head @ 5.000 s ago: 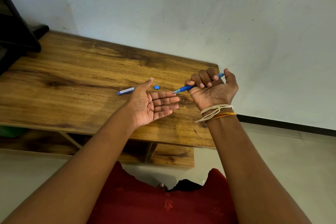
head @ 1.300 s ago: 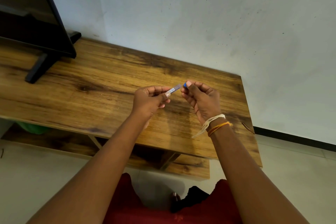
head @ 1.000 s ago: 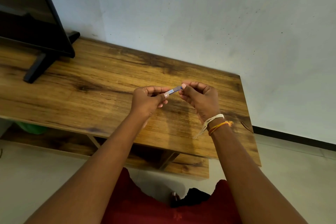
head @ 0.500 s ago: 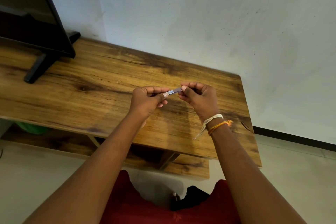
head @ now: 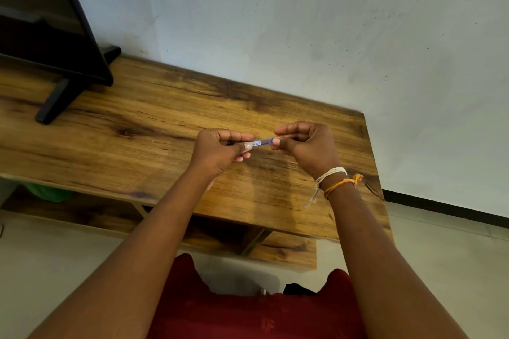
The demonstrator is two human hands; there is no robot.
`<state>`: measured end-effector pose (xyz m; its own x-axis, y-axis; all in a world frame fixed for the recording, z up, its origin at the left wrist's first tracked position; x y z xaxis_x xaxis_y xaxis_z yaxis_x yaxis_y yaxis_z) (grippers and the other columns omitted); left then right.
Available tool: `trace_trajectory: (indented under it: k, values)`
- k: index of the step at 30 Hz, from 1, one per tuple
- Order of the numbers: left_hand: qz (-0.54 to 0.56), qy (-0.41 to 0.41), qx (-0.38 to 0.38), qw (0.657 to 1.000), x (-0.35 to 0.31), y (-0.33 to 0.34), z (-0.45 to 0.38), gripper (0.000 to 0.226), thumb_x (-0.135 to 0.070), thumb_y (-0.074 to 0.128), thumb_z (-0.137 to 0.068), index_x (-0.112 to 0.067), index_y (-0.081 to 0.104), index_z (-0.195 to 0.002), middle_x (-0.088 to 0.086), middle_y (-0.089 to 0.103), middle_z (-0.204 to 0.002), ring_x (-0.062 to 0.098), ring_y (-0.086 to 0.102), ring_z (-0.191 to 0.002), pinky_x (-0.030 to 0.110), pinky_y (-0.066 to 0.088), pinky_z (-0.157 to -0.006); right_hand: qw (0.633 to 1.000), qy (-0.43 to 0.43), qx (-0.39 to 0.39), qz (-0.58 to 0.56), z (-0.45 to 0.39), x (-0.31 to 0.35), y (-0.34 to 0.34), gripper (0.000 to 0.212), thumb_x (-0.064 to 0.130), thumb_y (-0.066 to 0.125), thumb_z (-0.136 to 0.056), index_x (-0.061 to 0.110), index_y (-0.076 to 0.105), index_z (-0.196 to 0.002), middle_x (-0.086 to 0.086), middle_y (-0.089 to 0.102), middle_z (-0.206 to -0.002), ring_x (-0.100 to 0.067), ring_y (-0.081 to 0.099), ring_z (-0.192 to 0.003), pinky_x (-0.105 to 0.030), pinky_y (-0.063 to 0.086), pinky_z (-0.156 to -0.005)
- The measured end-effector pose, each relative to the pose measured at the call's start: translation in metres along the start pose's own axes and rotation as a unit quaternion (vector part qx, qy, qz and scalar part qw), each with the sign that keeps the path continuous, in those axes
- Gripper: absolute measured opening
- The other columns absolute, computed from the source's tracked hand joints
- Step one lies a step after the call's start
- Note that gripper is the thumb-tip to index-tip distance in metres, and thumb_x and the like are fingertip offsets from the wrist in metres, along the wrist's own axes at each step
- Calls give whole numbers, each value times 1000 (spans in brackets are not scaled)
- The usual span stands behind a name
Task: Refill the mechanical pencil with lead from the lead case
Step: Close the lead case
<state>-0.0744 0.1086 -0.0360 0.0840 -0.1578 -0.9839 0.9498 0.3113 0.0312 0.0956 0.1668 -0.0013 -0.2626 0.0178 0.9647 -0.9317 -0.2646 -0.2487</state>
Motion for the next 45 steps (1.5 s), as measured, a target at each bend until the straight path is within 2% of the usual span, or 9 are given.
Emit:
trace_trajectory:
  k: [11, 14, 19, 24, 26, 30, 35, 40, 45]
  values:
    - [-37, -4, 20, 999, -2, -5, 0, 15, 5, 71, -78, -9, 73, -84, 6, 72, -71, 6, 68, -55, 17, 55, -60, 995, 5, 23, 93, 0, 2, 4, 24, -7, 75, -73, 16, 70, -71, -7, 70, -69, -13, 68, -61, -21, 58, -61]
    - [-21, -21, 19, 999, 0, -7, -1, 14, 3, 71, -79, -10, 73, -84, 8, 73, -77, 8, 70, -59, 18, 57, -61, 998, 9, 19, 61, 1, 1, 5, 19, -5, 74, -75, 13, 71, -74, -8, 71, -70, -9, 69, -60, -19, 57, -60]
    - [24, -41, 11, 999, 2, -8, -2, 12, 0, 70, -81, -11, 72, -82, 9, 73, -81, 10, 70, -58, 20, 57, -62, 1000, 22, 14, -17, 4, -1, 11, 15, -7, 70, -79, 8, 71, -81, -12, 71, -80, -19, 69, -73, -29, 59, -77]
    - [24, -41, 6, 999, 2, -8, -2, 13, 1, 71, -80, -12, 73, -80, 7, 74, -81, 11, 70, -60, 21, 58, -65, 1000, 9, 14, 8, 2, 1, 11, 18, -12, 62, -83, -1, 71, -93, -11, 70, -83, -7, 68, -64, -17, 57, -67]
    - [1, -28, 5, 1000, 0, -8, -1, 14, 1, 72, -79, -14, 73, -80, 5, 74, -80, 10, 70, -60, 19, 57, -63, 999, 1, 6, 49, 2, 3, 9, 20, -12, 63, -81, 4, 73, -88, -10, 70, -81, -5, 68, -62, -16, 56, -65]
    - [-29, -9, 7, 1000, -2, -8, 0, 16, 1, 72, -79, -15, 73, -80, 6, 74, -78, 8, 70, -59, 18, 56, -61, 995, 3, -15, 103, 1, 4, 8, 28, -8, 68, -77, 20, 70, -74, -14, 74, -83, -20, 71, -72, -29, 59, -74]
    - [-48, 10, 5, 999, -4, -7, 1, 17, 2, 72, -78, -15, 74, -80, 5, 74, -76, 8, 69, -59, 18, 56, -61, 984, -4, -35, 174, 1, 6, 9, 23, -1, 72, -71, 22, 72, -68, 0, 72, -73, -21, 72, -77, -41, 60, -78]
    - [-21, -6, 10, 1000, -2, -9, 0, 17, 3, 72, -78, -14, 74, -80, 2, 74, -76, 9, 71, -61, 19, 58, -64, 991, 33, -29, 129, 3, 5, 10, 20, 0, 73, -70, 20, 71, -68, -11, 74, -75, -31, 72, -80, -47, 60, -79]
    - [2, -20, 11, 1000, 1, -9, -2, 15, 2, 72, -78, -13, 74, -81, 5, 75, -77, 11, 72, -63, 20, 58, -64, 998, 62, -6, -11, 4, 1, 9, 17, -11, 70, -76, 5, 66, -81, -20, 71, -78, -16, 71, -60, -25, 61, -62]
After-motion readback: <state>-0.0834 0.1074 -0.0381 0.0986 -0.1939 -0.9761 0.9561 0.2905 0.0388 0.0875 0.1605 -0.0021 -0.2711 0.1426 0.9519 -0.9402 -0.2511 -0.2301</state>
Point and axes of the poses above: each hand's wrist, its own z-axis away from the middle knuckle, its own y-axis out of the palm, x = y × z, the point moved 5 cm from there along -z, towards the middle knuckle
